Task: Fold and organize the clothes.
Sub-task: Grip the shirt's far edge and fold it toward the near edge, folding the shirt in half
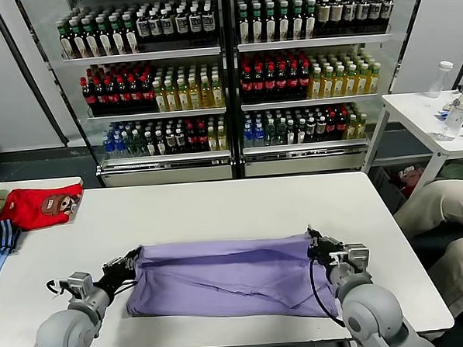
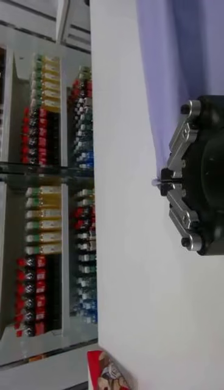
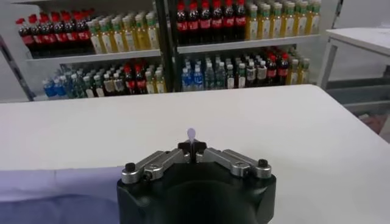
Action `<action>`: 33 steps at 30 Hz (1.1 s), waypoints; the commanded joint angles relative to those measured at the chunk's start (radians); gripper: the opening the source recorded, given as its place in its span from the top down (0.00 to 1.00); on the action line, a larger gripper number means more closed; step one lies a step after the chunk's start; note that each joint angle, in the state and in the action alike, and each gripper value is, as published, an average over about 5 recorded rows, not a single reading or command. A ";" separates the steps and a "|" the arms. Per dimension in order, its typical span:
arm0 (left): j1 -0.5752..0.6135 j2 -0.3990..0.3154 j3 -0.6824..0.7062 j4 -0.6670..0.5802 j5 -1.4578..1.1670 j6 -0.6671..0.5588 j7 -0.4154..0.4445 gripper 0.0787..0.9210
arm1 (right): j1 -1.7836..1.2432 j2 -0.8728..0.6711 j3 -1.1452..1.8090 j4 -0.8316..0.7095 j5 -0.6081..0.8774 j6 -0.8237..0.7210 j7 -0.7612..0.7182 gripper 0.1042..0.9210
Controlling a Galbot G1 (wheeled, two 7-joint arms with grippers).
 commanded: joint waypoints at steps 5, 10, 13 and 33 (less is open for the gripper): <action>0.099 -0.007 -0.035 -0.136 0.096 0.129 -0.060 0.80 | -0.135 -0.021 0.051 0.098 -0.059 -0.002 -0.029 0.86; 0.108 -0.046 -0.020 -0.185 0.080 0.169 -0.199 0.65 | -0.179 -0.014 0.073 0.146 -0.083 -0.002 -0.038 0.68; 0.115 -0.082 0.004 -0.184 0.068 0.206 -0.274 0.54 | -0.212 -0.001 0.073 0.171 -0.112 -0.002 -0.051 0.58; 0.125 -0.236 0.037 -0.201 -0.088 0.221 -0.401 0.37 | -0.241 0.005 0.054 0.210 -0.164 -0.002 -0.074 0.12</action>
